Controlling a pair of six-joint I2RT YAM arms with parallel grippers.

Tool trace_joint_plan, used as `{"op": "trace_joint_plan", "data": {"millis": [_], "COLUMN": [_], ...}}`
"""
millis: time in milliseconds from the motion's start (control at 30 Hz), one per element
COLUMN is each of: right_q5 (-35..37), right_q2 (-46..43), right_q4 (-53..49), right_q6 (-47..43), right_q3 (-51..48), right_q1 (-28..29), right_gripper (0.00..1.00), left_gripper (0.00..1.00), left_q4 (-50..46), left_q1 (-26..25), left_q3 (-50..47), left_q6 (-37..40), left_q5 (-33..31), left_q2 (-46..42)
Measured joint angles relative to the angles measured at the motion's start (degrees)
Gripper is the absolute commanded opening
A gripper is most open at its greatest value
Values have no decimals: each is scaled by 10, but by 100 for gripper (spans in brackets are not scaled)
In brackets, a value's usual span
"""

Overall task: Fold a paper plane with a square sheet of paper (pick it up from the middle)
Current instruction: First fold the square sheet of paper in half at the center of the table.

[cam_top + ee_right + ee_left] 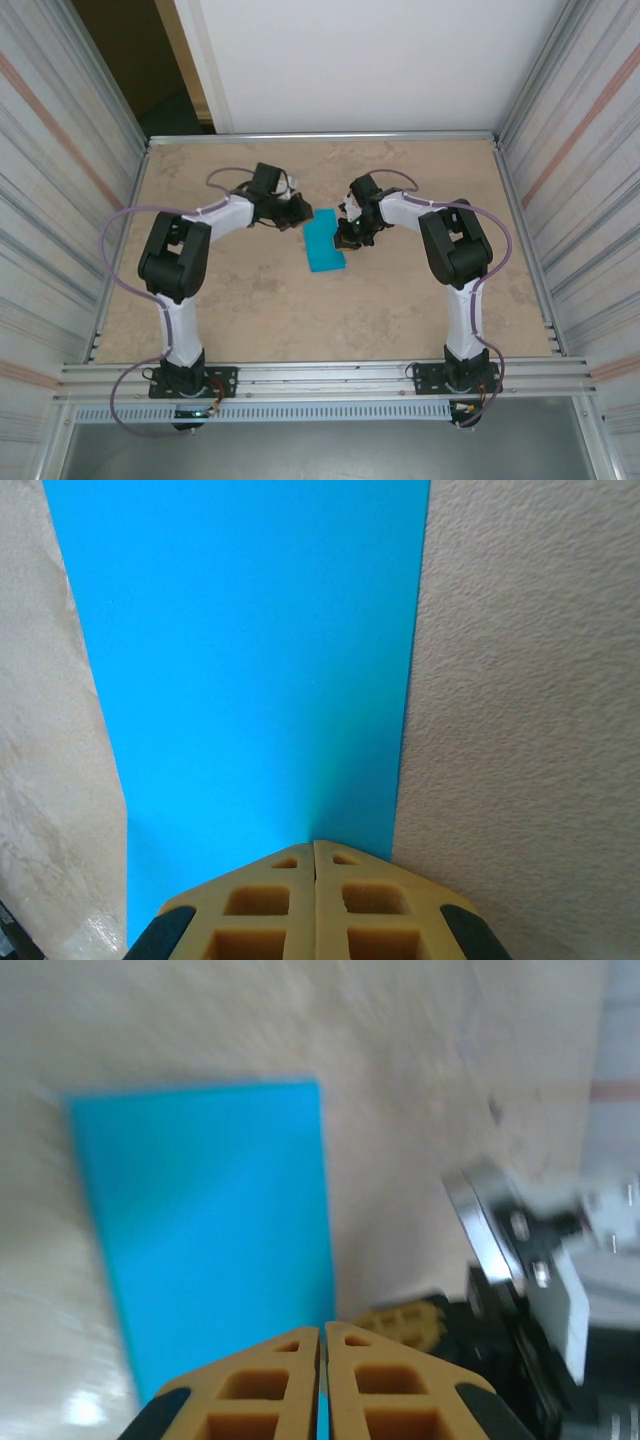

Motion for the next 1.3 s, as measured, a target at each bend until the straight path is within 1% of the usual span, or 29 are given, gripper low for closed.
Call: {"op": "trace_joint_plan", "data": {"millis": [100,167,300,567,800,1033,1167,1300], "right_q5": [0,0,0,1,2,2,2,2], "right_q2": [0,0,0,0,0,1,2,2], "right_q4": [0,0,0,0,0,0,0,0], "right_q6": [0,0,0,0,0,0,0,0], "right_q3": [0,0,0,0,0,0,0,0], "right_q1": [0,0,0,0,0,0,0,0], "right_gripper": [3,3,3,3,3,3,3,3], "left_gripper": [10,11,10,10,10,8,8,8], "left_q4": [25,26,29,26,28,17,-8,-30], "left_q1": [-41,-51,-49,-48,-48,-46,-37,-38], "left_q3": [-46,-70,-93,-101,-123,-176,-210,-214], "left_q6": [-25,-36,-49,-50,-26,0,7,20], "left_q5": [11,13,16,17,20,-3,-16,-22], "left_q2": [-1,-1,-1,3,-2,-50,-88,-112]}}
